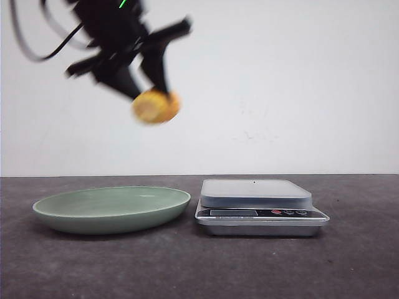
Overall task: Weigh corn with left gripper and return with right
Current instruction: 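Lift the corn with the left gripper and carry it over the scale, then lower the corn onto the scale platform and open the left gripper, then raise the left gripper away from the scale, then lower the right gripper over the corn on the scale and grasp it, then lift the corn with the right gripper and carry it toward the plate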
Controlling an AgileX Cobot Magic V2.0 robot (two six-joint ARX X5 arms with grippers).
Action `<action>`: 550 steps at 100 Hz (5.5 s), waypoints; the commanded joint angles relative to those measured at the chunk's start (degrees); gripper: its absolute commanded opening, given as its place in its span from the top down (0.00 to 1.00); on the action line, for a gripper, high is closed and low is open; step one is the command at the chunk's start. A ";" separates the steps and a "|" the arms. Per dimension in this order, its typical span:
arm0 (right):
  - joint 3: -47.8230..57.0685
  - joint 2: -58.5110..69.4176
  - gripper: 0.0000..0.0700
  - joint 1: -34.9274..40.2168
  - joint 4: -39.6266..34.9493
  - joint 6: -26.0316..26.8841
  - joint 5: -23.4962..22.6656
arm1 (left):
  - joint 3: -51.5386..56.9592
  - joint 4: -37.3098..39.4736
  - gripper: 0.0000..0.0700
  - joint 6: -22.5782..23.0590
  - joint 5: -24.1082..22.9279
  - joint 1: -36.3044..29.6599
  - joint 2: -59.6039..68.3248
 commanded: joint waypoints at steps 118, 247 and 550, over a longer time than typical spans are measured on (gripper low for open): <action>1.09 0.22 0.27 0.15 -3.37 -1.07 0.04 | 22.47 -3.61 0.32 -5.53 -2.49 -9.22 30.99; 1.09 8.57 0.27 9.75 4.81 0.13 -2.27 | 24.83 -43.12 0.32 5.60 -27.65 -1.18 -33.42; 22.95 58.73 1.00 47.89 26.32 13.88 18.16 | -9.62 -57.18 0.32 -4.04 -20.11 9.49 -77.00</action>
